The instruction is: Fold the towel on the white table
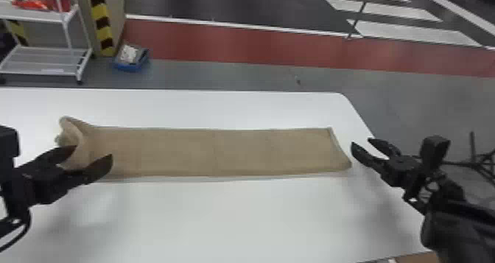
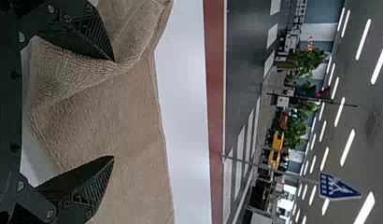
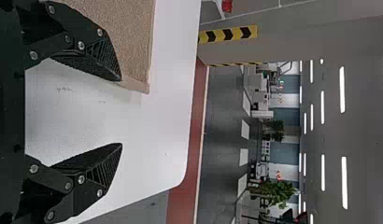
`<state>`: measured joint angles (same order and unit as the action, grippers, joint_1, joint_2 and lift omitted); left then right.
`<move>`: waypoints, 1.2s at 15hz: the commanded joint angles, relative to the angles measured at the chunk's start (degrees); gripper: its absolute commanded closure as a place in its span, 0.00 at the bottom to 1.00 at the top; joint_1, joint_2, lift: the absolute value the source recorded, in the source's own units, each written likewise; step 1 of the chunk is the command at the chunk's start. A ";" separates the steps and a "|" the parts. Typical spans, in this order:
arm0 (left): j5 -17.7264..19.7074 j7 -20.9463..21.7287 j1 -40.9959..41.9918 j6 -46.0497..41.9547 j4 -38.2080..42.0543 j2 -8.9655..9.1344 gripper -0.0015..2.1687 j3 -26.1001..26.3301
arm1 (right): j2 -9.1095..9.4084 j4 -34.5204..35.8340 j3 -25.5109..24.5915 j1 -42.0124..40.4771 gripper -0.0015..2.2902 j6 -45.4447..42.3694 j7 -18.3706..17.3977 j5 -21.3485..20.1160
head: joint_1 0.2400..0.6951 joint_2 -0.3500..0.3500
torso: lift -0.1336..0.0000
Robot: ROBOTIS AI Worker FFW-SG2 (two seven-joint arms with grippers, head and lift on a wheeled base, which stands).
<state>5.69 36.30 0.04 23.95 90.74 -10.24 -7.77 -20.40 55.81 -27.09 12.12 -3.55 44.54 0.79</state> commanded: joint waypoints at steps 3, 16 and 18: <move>0.02 -0.18 1.10 1.50 5.15 0.83 0.10 2.93 | 0.01 0.00 -0.15 -0.08 0.20 0.00 0.02 0.09 | 1.00 0.12 | 0.08; -4.28 -5.71 -7.25 -0.08 -4.87 0.04 0.13 1.26 | -0.26 0.00 0.29 -1.49 0.20 -0.70 0.11 0.61 | 1.00 0.16 | 0.08; -6.48 -5.80 -7.78 0.27 -5.57 0.04 0.19 2.14 | -0.26 0.00 0.20 -1.75 0.20 -0.88 0.11 0.70 | 1.00 0.18 | 0.08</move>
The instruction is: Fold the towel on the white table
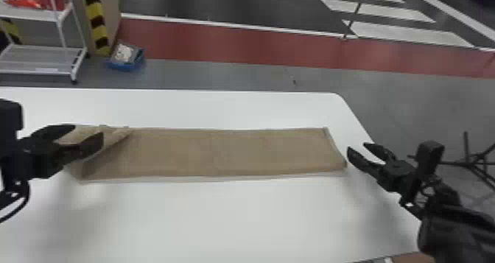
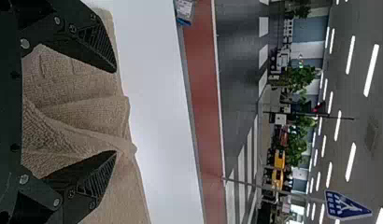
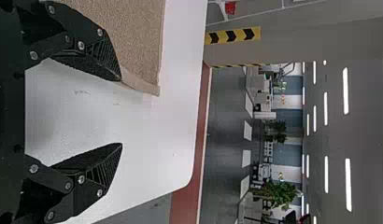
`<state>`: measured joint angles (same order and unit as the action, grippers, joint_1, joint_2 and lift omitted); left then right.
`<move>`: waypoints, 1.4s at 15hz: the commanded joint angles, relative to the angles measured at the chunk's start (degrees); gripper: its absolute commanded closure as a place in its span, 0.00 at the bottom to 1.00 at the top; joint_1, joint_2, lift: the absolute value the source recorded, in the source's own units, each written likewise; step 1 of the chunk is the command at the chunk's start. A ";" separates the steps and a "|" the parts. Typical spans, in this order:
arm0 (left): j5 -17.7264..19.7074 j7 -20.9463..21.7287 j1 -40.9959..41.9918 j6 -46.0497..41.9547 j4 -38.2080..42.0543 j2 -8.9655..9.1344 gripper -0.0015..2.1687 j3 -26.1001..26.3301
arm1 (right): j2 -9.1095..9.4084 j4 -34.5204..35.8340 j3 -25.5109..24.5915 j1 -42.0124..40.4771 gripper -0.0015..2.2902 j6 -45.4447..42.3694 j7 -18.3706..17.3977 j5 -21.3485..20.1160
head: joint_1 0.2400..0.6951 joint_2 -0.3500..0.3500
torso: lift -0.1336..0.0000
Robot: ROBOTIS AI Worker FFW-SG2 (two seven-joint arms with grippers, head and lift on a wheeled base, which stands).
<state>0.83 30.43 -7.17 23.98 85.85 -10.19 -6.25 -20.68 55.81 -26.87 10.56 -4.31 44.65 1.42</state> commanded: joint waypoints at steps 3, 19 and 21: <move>-2.32 2.09 2.25 2.88 2.13 -0.35 0.24 0.19 | -0.32 0.00 -0.55 -0.46 0.20 -0.12 0.00 0.16 | 1.00 0.18 | 0.08; -2.85 3.59 6.47 5.34 7.31 -2.90 0.24 -6.14 | 0.03 0.79 -0.64 -0.98 0.20 -0.12 0.00 0.34 | 1.00 0.28 | 0.08; -2.94 2.97 5.94 5.17 7.05 -2.82 0.24 -4.30 | 0.03 0.79 -0.81 -1.33 0.20 -0.30 0.00 0.51 | 1.00 0.27 | 0.08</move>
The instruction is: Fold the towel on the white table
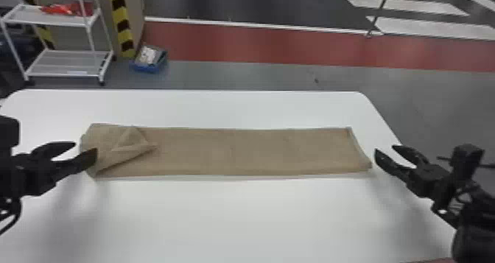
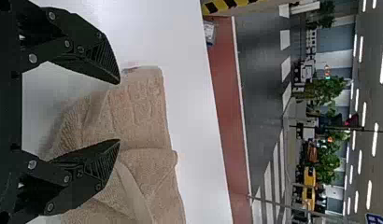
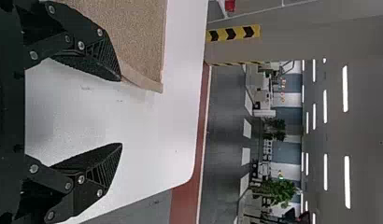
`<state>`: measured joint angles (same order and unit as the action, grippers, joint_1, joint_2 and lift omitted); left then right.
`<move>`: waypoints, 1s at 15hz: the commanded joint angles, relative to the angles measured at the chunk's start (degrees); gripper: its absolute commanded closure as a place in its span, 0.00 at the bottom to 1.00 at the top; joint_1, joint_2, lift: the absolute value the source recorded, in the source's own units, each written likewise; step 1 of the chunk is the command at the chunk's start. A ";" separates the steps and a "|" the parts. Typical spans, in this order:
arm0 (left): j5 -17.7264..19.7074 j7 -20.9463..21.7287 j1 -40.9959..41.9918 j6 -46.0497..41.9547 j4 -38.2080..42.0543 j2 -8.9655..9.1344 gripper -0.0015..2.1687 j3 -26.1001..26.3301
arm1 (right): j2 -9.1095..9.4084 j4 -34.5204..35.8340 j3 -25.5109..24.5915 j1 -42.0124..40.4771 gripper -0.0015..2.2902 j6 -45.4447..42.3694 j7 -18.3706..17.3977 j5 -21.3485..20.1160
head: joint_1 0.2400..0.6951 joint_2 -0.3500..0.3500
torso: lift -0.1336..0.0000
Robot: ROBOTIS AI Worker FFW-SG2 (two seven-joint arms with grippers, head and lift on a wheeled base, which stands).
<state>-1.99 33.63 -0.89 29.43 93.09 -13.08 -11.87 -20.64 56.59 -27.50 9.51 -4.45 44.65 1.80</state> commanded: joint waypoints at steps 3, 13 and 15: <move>-0.21 0.47 -0.43 -0.47 -0.28 0.16 0.24 3.17 | -0.11 0.01 -0.54 -0.46 0.20 0.02 0.00 0.13 | 1.00 0.24 | 0.08; -1.00 3.98 -0.17 5.51 0.87 -0.28 0.36 3.25 | -0.11 0.10 -0.98 -0.55 0.20 -0.33 0.00 0.22 | 1.00 0.18 | 0.08; -0.56 3.45 0.09 5.34 1.92 -0.10 0.42 3.08 | -0.11 0.10 -1.07 -0.55 0.20 -0.16 0.00 0.13 | 1.00 0.19 | 0.08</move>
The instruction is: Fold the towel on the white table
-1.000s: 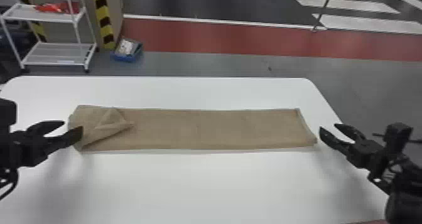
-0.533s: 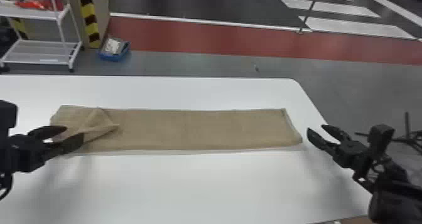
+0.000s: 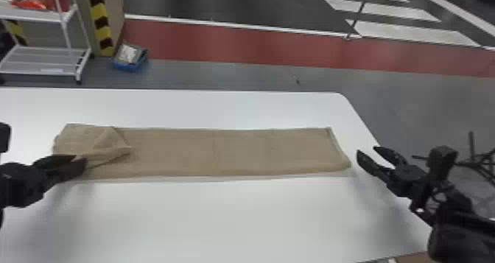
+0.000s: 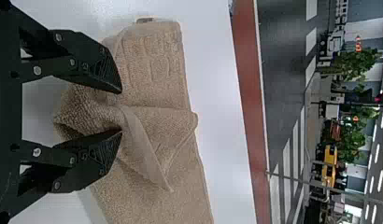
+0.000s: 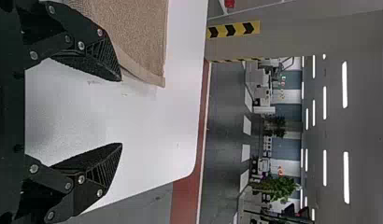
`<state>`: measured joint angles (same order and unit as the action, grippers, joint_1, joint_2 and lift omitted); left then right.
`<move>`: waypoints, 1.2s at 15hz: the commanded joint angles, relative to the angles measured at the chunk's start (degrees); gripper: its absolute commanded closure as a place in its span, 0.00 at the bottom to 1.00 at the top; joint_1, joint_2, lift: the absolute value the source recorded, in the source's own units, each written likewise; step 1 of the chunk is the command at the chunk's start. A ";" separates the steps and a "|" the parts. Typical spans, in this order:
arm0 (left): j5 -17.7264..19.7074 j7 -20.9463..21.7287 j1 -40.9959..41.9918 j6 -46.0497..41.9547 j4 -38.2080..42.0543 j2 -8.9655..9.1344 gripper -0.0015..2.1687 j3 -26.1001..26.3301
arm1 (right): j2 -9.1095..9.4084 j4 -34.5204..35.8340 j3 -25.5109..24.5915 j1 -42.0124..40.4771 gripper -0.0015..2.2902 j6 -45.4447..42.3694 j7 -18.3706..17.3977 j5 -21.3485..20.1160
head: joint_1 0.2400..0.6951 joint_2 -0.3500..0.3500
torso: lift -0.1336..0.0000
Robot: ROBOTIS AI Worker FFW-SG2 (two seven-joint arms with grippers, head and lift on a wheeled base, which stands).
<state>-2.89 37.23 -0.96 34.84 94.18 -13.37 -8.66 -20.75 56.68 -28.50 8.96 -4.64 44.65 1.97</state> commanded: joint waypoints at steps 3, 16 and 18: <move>1.04 -0.50 0.87 -0.77 3.03 0.45 0.41 -1.27 | -0.16 -0.08 -0.32 -0.09 0.20 0.21 0.00 -0.04 | 1.00 0.19 | 0.08; 2.54 -1.02 1.14 2.04 3.91 0.80 0.40 -2.68 | 10.29 31.91 6.18 -10.81 0.83 24.12 7.21 2.68 | 1.00 0.34 | 0.08; 2.62 -1.11 1.14 2.39 4.35 0.98 0.40 -2.85 | 13.19 34.02 11.19 -10.81 0.83 26.58 6.94 2.86 | 1.00 0.43 | 0.08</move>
<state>-0.37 36.13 0.17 36.91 98.17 -12.49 -11.33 -9.63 89.02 -20.94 -1.65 20.23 51.75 4.71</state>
